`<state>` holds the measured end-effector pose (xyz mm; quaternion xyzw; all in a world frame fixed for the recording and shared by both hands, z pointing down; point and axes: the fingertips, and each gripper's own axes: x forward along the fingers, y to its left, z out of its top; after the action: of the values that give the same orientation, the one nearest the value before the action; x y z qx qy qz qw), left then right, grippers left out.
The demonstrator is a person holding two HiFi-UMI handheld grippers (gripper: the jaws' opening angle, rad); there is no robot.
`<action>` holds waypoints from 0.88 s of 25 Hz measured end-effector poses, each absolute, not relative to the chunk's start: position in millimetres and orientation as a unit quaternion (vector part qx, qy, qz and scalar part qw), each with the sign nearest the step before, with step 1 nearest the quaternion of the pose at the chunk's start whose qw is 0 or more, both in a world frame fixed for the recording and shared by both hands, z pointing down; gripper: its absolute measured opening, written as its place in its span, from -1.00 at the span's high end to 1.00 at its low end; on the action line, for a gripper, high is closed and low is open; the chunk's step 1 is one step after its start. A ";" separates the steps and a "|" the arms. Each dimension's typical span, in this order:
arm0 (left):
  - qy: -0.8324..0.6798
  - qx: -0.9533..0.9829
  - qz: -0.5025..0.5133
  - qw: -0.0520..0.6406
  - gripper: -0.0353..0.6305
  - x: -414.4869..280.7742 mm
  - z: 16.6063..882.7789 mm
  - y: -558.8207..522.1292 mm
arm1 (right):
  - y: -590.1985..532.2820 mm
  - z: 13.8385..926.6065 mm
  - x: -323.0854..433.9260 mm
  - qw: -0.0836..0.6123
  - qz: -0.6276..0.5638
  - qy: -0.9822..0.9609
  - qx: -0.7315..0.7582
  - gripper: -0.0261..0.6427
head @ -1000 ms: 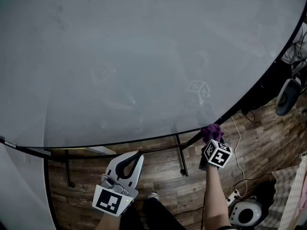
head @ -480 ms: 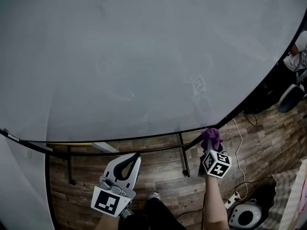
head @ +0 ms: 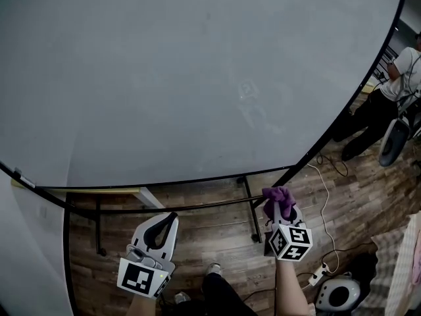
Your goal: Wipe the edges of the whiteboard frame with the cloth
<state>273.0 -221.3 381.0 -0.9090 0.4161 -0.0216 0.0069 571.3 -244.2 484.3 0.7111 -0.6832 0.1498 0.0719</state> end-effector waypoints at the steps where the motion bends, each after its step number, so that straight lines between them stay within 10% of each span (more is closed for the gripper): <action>1: 0.419 -0.908 -0.021 0.009 0.84 264.6 378.1 -215.8 | -236.1 479.0 561.4 0.069 0.148 -0.688 0.707 0.72; 22: 0.431 -0.900 0.037 0.055 0.84 143.4 316.6 -84.4 | -77.4 355.1 404.3 0.002 0.066 -0.760 0.646 0.72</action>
<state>143.4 -84.4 316.6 -0.8999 0.4312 0.0368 0.0545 404.3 -77.4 355.1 0.6461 -0.7603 0.0663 0.0019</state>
